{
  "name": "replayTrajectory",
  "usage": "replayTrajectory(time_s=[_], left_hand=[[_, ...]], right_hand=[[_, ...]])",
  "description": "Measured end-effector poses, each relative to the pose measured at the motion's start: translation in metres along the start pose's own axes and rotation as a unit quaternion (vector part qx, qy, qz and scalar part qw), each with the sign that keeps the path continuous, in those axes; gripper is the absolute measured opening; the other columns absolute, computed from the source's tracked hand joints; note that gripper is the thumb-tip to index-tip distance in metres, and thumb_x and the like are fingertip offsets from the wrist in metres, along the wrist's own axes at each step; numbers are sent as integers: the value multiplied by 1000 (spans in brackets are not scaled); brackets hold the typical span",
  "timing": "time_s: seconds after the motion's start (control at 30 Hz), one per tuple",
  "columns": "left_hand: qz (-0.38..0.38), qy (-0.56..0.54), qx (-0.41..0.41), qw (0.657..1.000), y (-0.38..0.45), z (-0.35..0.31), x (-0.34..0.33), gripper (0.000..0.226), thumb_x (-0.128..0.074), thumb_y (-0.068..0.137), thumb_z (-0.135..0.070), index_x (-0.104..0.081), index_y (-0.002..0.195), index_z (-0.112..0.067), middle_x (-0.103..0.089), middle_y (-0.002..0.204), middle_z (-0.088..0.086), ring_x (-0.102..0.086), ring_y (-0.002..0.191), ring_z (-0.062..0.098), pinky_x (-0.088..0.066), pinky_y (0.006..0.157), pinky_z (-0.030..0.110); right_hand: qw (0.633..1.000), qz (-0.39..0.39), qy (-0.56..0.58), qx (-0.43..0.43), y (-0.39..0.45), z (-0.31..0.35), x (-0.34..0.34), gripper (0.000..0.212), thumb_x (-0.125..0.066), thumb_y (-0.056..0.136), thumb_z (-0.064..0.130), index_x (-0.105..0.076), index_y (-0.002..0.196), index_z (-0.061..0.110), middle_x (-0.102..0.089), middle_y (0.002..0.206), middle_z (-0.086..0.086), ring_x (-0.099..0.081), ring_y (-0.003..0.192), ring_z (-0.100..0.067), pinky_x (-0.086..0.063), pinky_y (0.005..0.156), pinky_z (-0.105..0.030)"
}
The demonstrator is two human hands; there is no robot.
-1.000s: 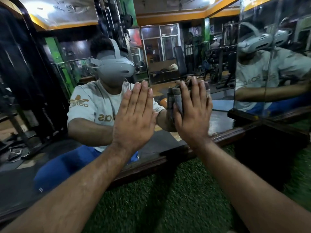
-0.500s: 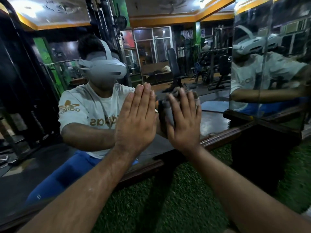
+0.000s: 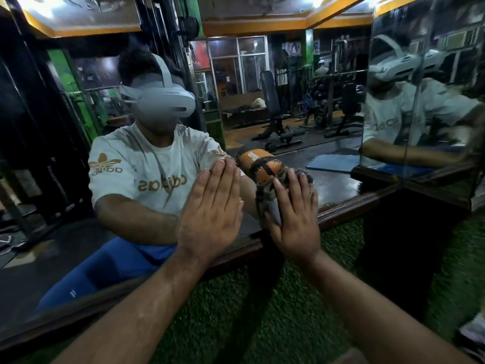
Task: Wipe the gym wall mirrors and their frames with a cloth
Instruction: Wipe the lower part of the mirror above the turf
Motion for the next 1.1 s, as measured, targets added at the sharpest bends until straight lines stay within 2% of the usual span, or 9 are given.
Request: replayTrajectory(time_s=[0.07,0.2,0.3,0.4,0.6,0.8,0.87,1.0,1.1], left_hand=[[4,5,-3,1000,-1,-2,0,65,-40,106,-31,-23,157,5,-20,165,23,-17,155,35,-16,126,49],[19,-1,-4,1000,2,0,6,63,-40,106,-28,-23,157,4,-18,165,23,-15,155,34,-17,126,48],[33,-27,-11,999,2,4,17,65,-44,99,-18,-26,156,4,-19,165,22,-17,155,33,-14,127,47],[26,-26,12,999,-11,17,31,67,-47,96,-19,-27,156,4,-19,165,23,-15,155,34,-10,127,47],[54,-19,32,998,-40,37,19,67,-42,105,-32,-21,157,6,-16,166,24,-14,155,36,-17,126,50],[19,2,16,1000,-44,36,16,62,-39,108,-30,-24,156,6,-20,164,25,-15,155,37,-16,126,49],[23,2,18,1000,-43,37,17,63,-40,107,-30,-23,156,6,-19,164,25,-16,154,37,-16,126,49],[57,-24,17,998,-42,38,25,69,-44,102,-27,-19,158,5,-12,167,23,-11,156,34,-10,128,46],[38,-53,34,997,-33,55,43,66,-47,99,-22,-26,157,3,-18,166,22,-15,156,32,-11,127,45]], right_hand=[[999,2,4,-38,-2,-15,2,67,-41,103,46,-25,163,22,-13,173,-11,-2,161,-30,-17,124,-64],[960,-66,89,-259,30,-16,13,70,-37,104,47,-22,165,16,-10,174,-12,-1,161,-32,-14,125,-63],[989,-9,64,-130,26,23,2,71,-41,101,42,-22,165,17,-9,173,-14,3,161,-31,-7,127,-59],[999,45,20,5,-11,33,-4,76,-47,95,39,-21,164,20,-10,173,-13,3,161,-29,-16,123,-67],[974,-47,77,-210,29,32,8,71,-39,104,45,-18,165,17,-6,174,-15,1,161,-33,-13,126,-62],[999,41,19,3,-15,68,-12,71,-45,102,44,-19,164,23,-9,173,-12,-1,161,-32,-13,126,-63],[998,42,25,-30,-11,55,-10,71,-43,102,44,-16,165,25,-7,174,-11,3,161,-30,-12,127,-60],[970,-38,97,-221,47,42,13,70,-39,105,46,-17,166,17,-3,174,-12,3,161,-31,-12,126,-62],[990,-12,76,-119,71,85,12,72,-41,104,42,-15,166,17,1,173,-11,5,161,-33,0,129,-57]])
Point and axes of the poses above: each hand's wrist, its own y-axis towards the middle knuckle, its own x-axis out of the back of the hand, z = x × y, the point moved 9 cm from there along y, towards the middle knuckle
